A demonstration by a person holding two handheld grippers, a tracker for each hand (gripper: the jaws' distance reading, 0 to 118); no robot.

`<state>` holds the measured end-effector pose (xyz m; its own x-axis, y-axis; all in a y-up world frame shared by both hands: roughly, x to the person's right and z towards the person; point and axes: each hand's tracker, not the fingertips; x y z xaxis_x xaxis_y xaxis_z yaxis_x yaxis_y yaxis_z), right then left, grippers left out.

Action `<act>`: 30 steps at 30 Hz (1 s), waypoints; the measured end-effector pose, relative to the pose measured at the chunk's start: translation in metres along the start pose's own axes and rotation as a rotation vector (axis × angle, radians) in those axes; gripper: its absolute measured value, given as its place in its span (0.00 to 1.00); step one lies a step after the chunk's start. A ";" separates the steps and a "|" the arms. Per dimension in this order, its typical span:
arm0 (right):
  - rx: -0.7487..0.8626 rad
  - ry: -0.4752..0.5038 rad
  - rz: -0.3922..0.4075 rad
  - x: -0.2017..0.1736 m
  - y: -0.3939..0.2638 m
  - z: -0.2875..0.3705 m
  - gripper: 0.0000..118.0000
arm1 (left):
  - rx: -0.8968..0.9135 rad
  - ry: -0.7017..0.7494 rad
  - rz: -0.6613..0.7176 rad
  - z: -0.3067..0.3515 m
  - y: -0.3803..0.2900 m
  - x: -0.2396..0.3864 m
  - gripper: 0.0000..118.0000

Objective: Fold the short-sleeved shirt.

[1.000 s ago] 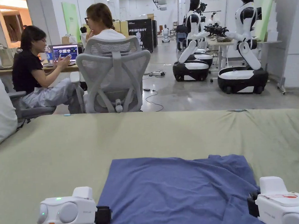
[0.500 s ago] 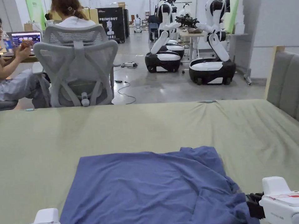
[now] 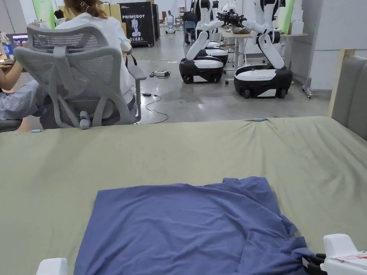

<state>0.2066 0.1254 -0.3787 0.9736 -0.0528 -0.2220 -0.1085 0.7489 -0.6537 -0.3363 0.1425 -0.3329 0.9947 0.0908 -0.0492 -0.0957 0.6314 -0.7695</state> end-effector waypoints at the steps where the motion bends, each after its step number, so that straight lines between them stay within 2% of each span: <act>1: 0.033 -0.031 0.027 -0.001 0.006 0.006 0.03 | 0.008 -0.005 -0.001 0.001 0.005 -0.004 0.05; 6: 0.111 -0.078 0.013 0.001 0.053 0.016 0.03 | 0.053 -0.026 -0.013 0.013 0.048 0.003 0.05; 11: 0.102 -0.154 0.082 -0.006 0.097 -0.022 0.03 | 0.048 0.003 -0.022 -0.017 0.099 0.007 0.05; 18: 0.011 -0.215 0.063 -0.001 0.116 -0.110 0.03 | -0.051 0.034 0.080 -0.094 0.142 0.002 0.05; 23: -0.041 -0.204 0.016 0.005 0.104 -0.140 0.05 | -0.098 0.051 0.111 -0.125 0.143 -0.001 0.06; 24: -0.035 -0.201 0.011 0.006 0.100 -0.139 0.14 | -0.091 0.049 0.116 -0.122 0.142 -0.001 0.12; 25: -0.007 -0.185 0.003 0.006 0.098 -0.135 0.44 | -0.065 0.051 0.117 -0.114 0.140 0.001 0.30; 26: 0.008 -0.177 -0.006 0.005 0.097 -0.129 0.70 | -0.016 0.066 0.108 -0.105 0.138 0.004 0.47; 27: 0.000 -0.171 -0.008 0.003 0.098 -0.119 0.85 | 0.041 0.079 0.090 -0.092 0.136 0.007 0.62; 28: 0.001 -0.163 -0.006 -0.002 0.098 -0.109 0.91 | 0.093 0.079 0.073 -0.079 0.132 0.012 0.72; 30: 0.095 -0.143 0.017 -0.020 0.096 -0.086 0.91 | 0.202 0.065 0.054 -0.064 0.126 0.017 0.74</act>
<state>0.1600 0.1414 -0.4991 0.9912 0.0500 -0.1226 -0.1123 0.8084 -0.5778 -0.3293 0.1743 -0.4718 0.9877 0.0828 -0.1327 -0.1480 0.7693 -0.6216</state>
